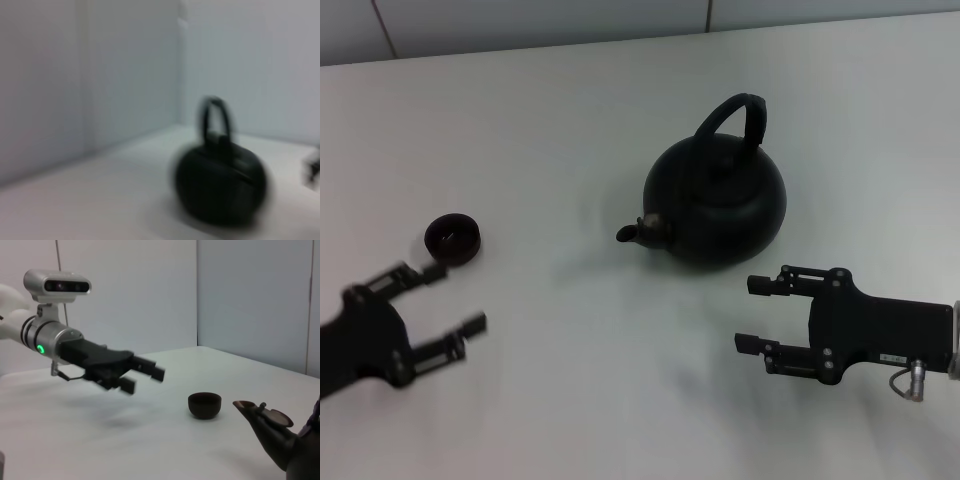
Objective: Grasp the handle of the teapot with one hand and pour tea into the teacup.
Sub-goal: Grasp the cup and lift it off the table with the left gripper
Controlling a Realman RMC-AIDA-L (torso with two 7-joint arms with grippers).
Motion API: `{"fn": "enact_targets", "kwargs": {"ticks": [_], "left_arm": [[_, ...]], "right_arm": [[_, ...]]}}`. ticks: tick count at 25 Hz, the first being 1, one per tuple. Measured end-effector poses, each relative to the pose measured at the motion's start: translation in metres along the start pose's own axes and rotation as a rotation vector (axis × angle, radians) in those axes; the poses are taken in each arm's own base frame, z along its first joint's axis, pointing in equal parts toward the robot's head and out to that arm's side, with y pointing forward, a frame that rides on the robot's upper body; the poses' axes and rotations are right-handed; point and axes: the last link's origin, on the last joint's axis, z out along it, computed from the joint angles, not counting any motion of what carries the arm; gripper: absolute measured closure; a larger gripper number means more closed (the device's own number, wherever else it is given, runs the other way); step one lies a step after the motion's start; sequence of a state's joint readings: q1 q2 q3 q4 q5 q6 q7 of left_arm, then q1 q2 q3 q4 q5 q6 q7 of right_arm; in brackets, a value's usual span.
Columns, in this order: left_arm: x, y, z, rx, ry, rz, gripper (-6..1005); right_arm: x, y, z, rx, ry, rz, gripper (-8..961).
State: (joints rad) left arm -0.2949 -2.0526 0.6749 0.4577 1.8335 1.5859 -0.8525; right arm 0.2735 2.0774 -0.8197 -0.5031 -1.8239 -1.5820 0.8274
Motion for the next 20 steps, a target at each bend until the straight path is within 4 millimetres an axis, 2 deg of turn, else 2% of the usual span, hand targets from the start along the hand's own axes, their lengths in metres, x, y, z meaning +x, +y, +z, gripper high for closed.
{"fn": "enact_targets", "kwargs": {"ticks": [2, 6, 7, 14, 20], "left_arm": [[0.002, -0.006, -0.003, 0.087, 0.049, -0.001, 198], [0.002, -0.01, -0.005, 0.139, 0.078, 0.001, 197], [0.001, -0.019, -0.01, 0.253, 0.122, 0.007, 197], [0.0, -0.023, -0.008, 0.271, 0.11, 0.021, 197], [-0.016, -0.026, 0.002, 0.266, -0.024, 0.036, 197]], "right_arm": [[0.0, 0.001, 0.001, -0.003, -0.002, 0.001, 289], [0.0, 0.001, 0.0, -0.005, -0.006, 0.002, 289], [-0.001, 0.002, 0.0, -0.007, -0.011, 0.002, 289], [-0.002, 0.001, 0.0, -0.009, -0.013, 0.002, 289], [-0.002, 0.001, 0.0, -0.007, -0.014, 0.004, 290]]}}
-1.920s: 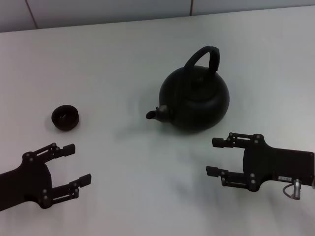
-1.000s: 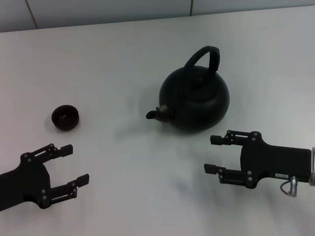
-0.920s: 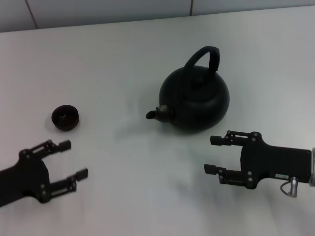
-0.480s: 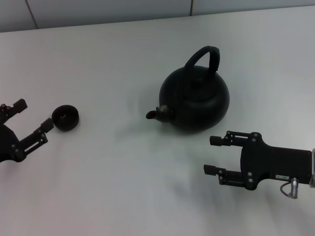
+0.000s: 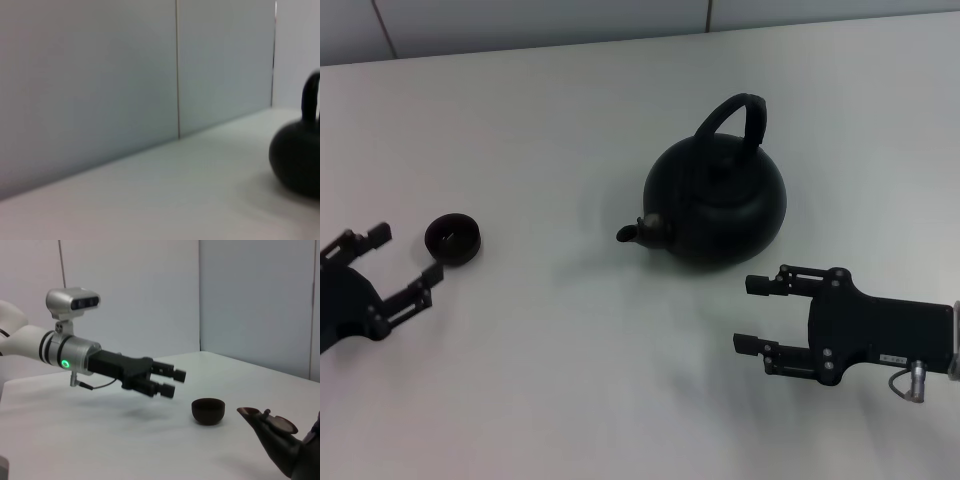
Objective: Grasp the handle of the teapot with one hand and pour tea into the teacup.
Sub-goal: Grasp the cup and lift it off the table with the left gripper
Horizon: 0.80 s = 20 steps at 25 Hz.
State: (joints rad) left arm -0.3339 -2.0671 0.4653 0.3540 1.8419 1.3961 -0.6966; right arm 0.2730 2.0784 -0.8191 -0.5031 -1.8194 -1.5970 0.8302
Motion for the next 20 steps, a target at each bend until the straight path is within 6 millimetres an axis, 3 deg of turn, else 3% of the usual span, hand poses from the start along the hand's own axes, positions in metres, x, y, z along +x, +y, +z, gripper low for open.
{"fn": "enact_targets", "kwargs": {"ticks": [10, 20], "left_arm": [[-0.006, -0.003, 0.009, 0.009, -0.061, 0.015, 197], [-0.004, -0.003, 0.036, 0.01, -0.084, 0.026, 197]], "right_arm": [[0.001, 0.001, -0.001, 0.002, 0.001, 0.001, 290], [0.001, 0.001, 0.0, 0.001, -0.001, 0.001, 290]]}}
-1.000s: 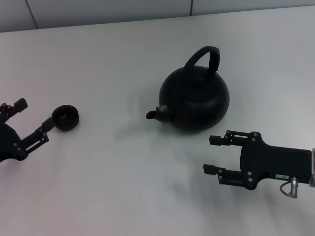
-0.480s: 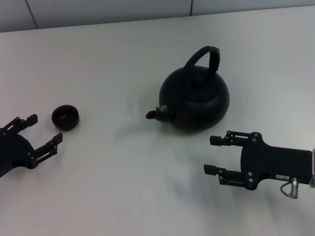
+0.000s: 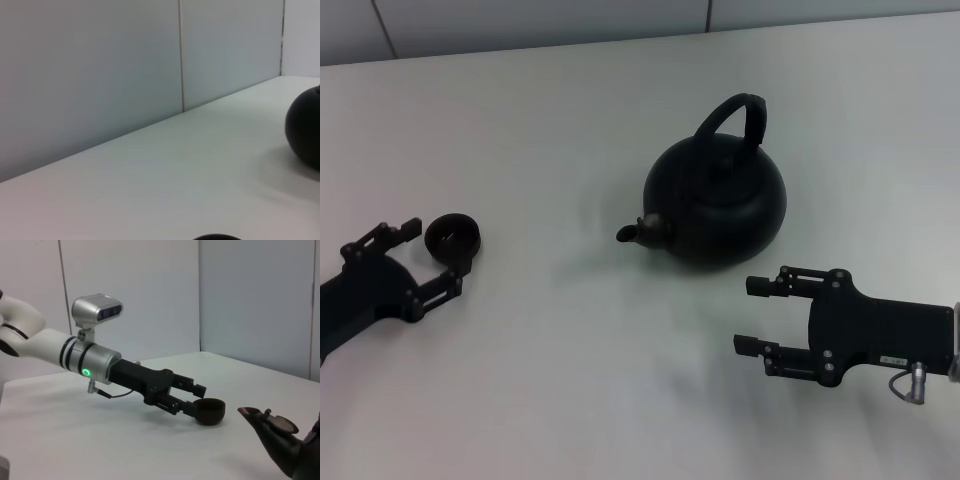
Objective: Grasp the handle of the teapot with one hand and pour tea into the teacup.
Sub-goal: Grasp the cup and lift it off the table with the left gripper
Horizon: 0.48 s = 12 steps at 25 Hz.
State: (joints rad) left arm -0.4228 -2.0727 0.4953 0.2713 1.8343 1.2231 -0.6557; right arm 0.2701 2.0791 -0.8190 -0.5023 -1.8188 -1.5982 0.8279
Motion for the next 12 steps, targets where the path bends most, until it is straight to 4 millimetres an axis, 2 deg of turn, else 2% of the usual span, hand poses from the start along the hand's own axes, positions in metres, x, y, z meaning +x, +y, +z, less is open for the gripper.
{"fn": "enact_targets", "kwargs": {"ticks": [12], "left_arm": [[0.006, -0.004, 0.021, -0.003, -0.033, 0.015, 197]], "right_arm": [[-0.003, -0.001, 0.001, -0.001, -0.014, -0.003, 290]]}}
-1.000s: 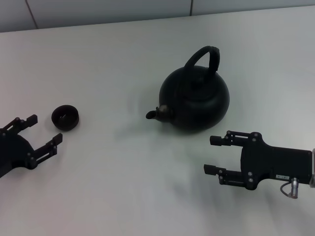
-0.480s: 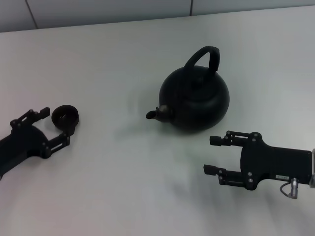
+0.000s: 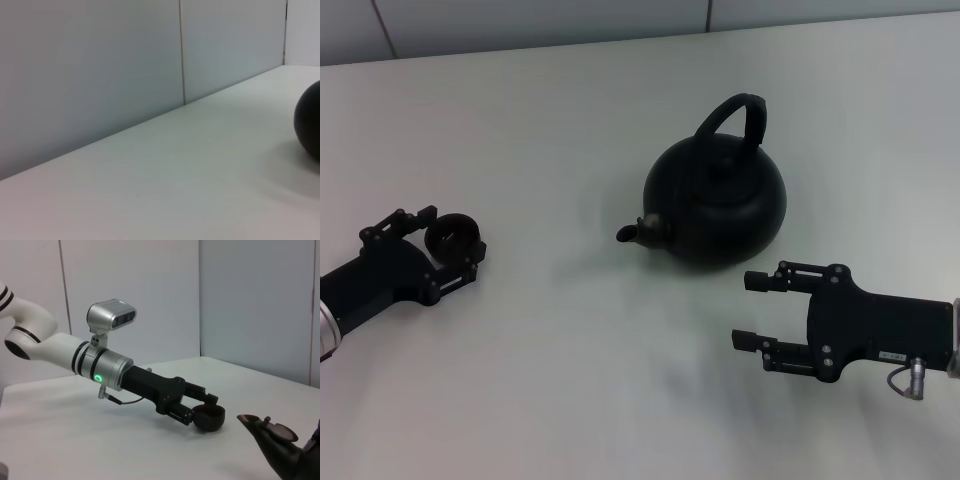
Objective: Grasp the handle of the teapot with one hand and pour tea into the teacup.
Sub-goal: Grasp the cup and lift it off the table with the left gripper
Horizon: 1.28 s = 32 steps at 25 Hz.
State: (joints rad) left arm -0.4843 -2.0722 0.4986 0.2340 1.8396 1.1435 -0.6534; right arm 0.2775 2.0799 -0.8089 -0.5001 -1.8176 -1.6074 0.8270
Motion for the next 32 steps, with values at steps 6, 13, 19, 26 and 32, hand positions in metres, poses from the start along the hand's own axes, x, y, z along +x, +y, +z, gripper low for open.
{"fn": "enact_targets", "kwargs": {"ticks": [6, 13, 19, 26, 32], "left_arm": [[-0.002, 0.001, 0.002, 0.004, -0.011, 0.004, 203], [-0.001, 0.001, 0.002, 0.004, -0.007, 0.003, 238], [0.005, 0.006, 0.003, -0.031, 0.031, 0.006, 286], [0.019, 0.03, 0.013, -0.215, 0.069, 0.088, 314], [0.023, 0.045, 0.023, -0.314, 0.057, 0.123, 313]], "right_arm": [[0.0, 0.0, 0.0, 0.001, -0.001, 0.0, 290], [-0.001, -0.001, 0.0, 0.002, -0.003, -0.002, 290], [-0.001, -0.001, 0.0, 0.002, -0.002, -0.004, 296], [-0.001, -0.001, 0.0, 0.002, -0.001, -0.006, 303], [-0.001, -0.002, -0.001, 0.003, -0.001, -0.008, 303]]}}
